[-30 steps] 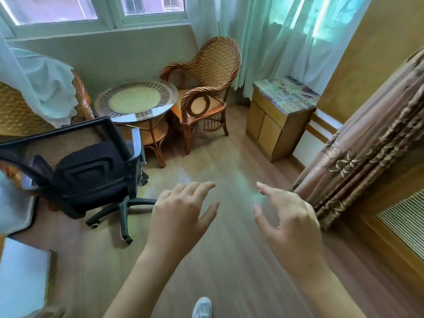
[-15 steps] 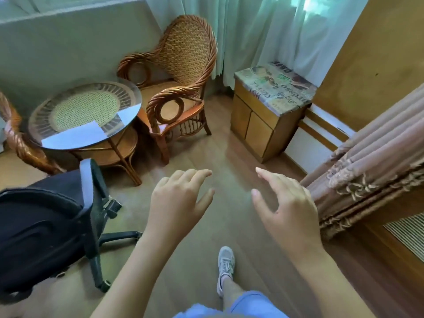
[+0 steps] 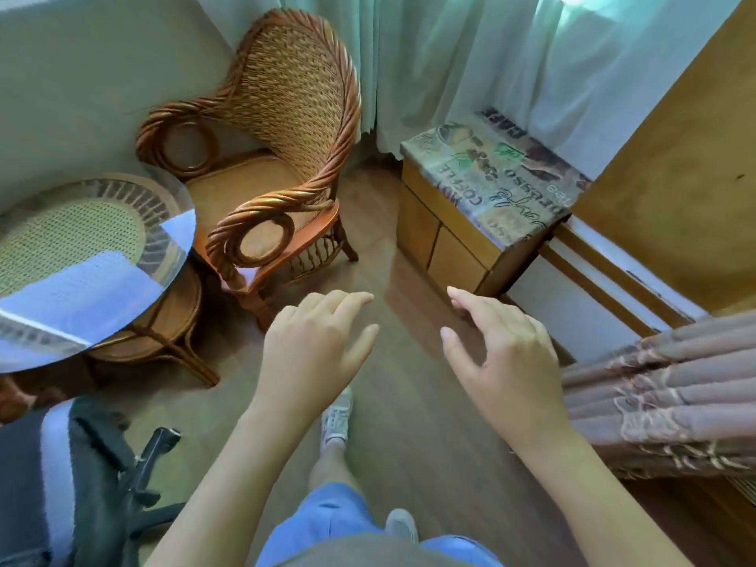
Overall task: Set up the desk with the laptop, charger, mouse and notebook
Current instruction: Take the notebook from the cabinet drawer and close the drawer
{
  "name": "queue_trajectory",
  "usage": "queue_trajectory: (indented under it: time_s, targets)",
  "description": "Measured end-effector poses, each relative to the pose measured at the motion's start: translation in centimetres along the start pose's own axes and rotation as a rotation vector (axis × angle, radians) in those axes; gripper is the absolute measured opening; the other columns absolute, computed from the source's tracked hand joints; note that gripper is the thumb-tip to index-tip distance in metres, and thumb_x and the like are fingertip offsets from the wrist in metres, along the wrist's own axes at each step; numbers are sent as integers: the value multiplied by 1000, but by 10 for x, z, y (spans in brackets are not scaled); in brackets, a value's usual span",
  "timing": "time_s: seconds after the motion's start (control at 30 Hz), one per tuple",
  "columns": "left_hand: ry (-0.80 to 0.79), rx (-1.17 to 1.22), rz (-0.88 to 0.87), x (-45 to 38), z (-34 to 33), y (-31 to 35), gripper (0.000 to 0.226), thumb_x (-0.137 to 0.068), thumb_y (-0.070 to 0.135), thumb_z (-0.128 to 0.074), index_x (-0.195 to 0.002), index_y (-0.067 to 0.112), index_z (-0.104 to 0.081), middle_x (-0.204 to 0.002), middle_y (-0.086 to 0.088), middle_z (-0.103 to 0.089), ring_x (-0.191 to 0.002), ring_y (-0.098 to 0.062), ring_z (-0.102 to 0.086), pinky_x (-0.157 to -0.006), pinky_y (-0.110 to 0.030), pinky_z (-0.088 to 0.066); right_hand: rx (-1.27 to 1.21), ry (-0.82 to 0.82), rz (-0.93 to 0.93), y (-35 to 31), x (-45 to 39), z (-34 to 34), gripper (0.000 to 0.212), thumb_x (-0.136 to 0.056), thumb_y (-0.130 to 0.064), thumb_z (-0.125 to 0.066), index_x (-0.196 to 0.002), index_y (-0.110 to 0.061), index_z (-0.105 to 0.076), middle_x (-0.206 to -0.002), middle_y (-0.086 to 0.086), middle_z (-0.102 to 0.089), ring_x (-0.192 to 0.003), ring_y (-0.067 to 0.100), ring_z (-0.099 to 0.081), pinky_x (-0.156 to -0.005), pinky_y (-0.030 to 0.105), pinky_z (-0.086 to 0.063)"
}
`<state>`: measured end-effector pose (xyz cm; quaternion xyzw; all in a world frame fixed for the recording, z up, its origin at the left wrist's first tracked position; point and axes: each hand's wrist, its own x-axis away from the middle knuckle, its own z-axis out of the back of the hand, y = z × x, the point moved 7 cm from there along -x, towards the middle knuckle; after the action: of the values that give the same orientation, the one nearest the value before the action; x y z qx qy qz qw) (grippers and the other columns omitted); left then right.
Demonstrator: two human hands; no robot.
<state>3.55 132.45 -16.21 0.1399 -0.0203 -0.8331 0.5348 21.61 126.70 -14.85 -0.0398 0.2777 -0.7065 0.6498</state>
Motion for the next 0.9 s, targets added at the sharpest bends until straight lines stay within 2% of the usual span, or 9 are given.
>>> queue_trajectory:
  time_s: [0.27, 0.43, 0.7, 0.9]
  targets:
    - [-162, 80, -230, -189, -61, -36, 42, -85, 46, -49, -116, 23, -66, -95, 4, -71, -80, -17, -66, -57, -32, -54, 96, 1, -256, 37, -131, -53, 42, -85, -34, -52, -126, -23, -56, -110, -9, -67, -101, 13, -61, -90, 34, -42]
    - [-209, 105, -332, -289, -100, -48, 46, -86, 50, -41, -116, 24, -64, -96, 6, -70, -84, -18, -65, -60, -32, -50, 110, 38, -363, 64, -207, -75, 43, -85, -34, -51, -126, -24, -56, -110, -11, -66, -101, 13, -61, -88, 32, -41]
    - [-273, 153, -401, -399, -198, -31, 45, -85, 48, -42, -114, 22, -65, -94, 5, -69, -81, -21, -65, -58, -34, -49, 110, 9, -459, 146, -307, -122, 42, -85, -32, -54, -126, -23, -56, -114, -9, -65, -104, 14, -60, -90, 35, -41]
    - [-322, 153, -395, -452, -270, -28, 39, -83, 45, -49, -110, 22, -67, -88, 7, -69, -78, -20, -64, -58, -32, -47, 113, -85, -509, 201, -355, -174, 42, -84, -33, -54, -124, -23, -57, -115, -7, -65, -105, 16, -60, -92, 33, -38]
